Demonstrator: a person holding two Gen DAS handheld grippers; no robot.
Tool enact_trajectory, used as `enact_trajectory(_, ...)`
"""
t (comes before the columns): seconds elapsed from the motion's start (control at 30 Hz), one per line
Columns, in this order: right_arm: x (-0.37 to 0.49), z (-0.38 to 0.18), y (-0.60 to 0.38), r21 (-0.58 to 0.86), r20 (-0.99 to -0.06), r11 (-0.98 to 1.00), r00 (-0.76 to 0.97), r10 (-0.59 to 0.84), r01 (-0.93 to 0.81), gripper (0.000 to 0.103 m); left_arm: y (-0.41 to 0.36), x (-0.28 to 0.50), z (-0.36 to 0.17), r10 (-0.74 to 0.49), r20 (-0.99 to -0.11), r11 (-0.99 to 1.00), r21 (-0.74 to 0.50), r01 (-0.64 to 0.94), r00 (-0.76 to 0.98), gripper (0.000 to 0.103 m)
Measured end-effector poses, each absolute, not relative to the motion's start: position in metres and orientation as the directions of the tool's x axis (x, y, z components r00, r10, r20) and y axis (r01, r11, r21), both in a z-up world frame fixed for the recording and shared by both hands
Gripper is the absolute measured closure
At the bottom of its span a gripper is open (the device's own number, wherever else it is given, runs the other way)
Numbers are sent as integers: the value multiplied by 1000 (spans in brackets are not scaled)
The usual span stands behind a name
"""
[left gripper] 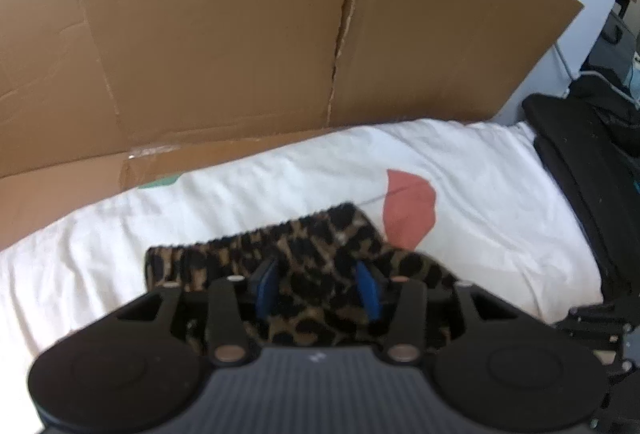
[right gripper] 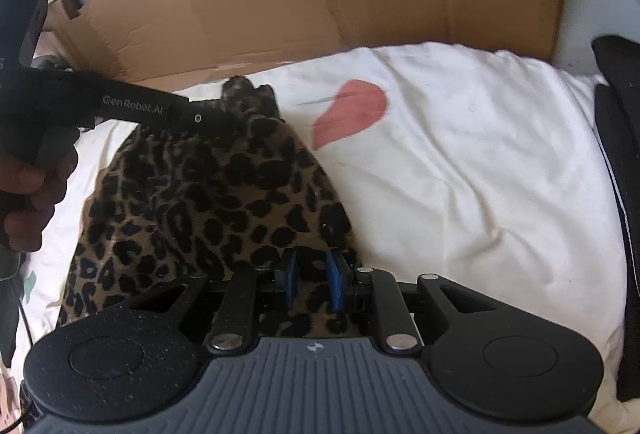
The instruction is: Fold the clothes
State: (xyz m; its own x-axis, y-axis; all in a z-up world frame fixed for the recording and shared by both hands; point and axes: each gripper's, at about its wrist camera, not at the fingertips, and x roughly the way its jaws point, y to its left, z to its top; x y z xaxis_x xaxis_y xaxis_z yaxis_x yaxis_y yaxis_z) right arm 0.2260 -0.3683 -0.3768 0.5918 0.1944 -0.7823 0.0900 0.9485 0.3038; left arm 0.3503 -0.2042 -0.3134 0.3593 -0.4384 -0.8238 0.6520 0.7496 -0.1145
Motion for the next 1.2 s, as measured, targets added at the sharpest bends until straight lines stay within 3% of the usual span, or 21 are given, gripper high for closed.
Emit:
enact_trajectory(0.13, 220, -381, -370, 306, -785, 946, 591, 187, 108, 82, -205, 355, -324, -449, -826, 761, -153, 631, 341, 54)
enact_trajectory(0.33, 218, -385, -373, 329, -784, 936, 590, 194, 129, 85, -219, 344, -326, -399, -840, 728, -47, 684, 368, 54)
enact_trajectory(0.43, 219, -384, -373, 332, -787, 933, 586, 192, 141, 85, -217, 340, -316, -407, -832, 718, -36, 695, 376, 59)
enact_trajectory(0.67, 213, -381, -383, 353, -795, 921, 571, 204, 163, 84, -195, 310, -294, -429, -817, 658, 10, 753, 386, 59)
enact_trajectory(0.97, 195, -368, -376, 424, -719, 899, 645, 260, 110, 81, -145, 290, -307, -417, -832, 701, -37, 712, 367, 58)
enact_trajectory(1.2, 198, -376, -354, 374, -756, 926, 596, 271, 53, 80, -158, 284, -332, -404, -846, 699, -40, 714, 349, 58)
